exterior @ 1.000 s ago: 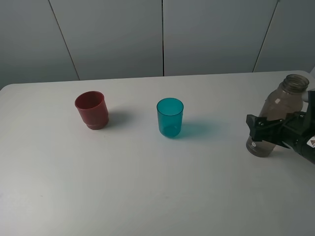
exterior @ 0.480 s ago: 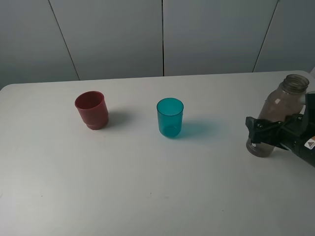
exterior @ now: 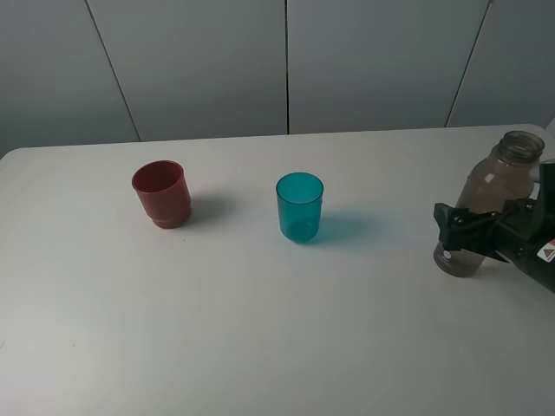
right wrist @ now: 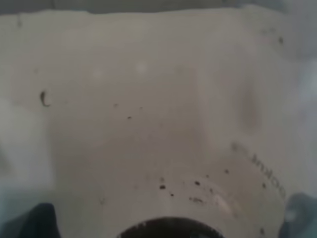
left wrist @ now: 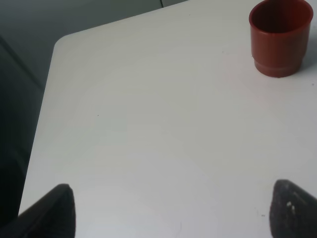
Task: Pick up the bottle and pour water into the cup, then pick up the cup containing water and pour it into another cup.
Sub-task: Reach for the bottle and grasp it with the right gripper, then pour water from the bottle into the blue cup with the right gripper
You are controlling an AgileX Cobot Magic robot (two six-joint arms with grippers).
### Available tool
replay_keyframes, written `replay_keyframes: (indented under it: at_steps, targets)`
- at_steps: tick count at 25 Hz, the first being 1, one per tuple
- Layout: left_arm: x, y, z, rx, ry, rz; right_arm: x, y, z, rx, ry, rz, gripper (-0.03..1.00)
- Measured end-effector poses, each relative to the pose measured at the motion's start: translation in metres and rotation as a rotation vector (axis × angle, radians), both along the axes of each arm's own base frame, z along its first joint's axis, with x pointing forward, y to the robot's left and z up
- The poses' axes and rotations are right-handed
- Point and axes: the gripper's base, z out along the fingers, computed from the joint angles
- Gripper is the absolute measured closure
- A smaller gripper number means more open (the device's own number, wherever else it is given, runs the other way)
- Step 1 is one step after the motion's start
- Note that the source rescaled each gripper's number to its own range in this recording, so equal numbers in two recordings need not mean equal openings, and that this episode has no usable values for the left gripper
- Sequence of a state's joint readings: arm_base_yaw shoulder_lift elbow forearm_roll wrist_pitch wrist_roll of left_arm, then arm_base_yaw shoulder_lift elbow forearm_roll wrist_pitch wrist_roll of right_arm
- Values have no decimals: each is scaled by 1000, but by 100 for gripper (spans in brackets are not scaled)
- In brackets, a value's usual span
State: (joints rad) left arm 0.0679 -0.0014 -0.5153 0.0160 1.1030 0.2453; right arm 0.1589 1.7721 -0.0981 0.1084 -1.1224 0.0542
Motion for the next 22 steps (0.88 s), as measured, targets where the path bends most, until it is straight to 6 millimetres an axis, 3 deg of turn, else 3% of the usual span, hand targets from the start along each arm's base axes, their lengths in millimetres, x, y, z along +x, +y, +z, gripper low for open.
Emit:
replay_keyframes:
  at_steps: [3,4,5,6,7,8,22]
  targets:
    - [0,0,0,0,0,0,0,-1,0,-2,-4,-8,-3]
    - [0,0,0,0,0,0,0,-1,0,-3,-5,-7,1]
    - [0,0,0,0,0,0,0,-1,0,-5,-5,-6,15]
    - [0,0,0,0,0,0,0,-1,1,-5,-7,-6,38]
    - [0,0,0,0,0,0,0,-1,1,-8,-7,-5,74]
    - [0,0,0,0,0,0,0,-1,1,-9,-9,-3,97]
    - [0,0,0,0,0,0,0,6,1,-6,-16,77,94]
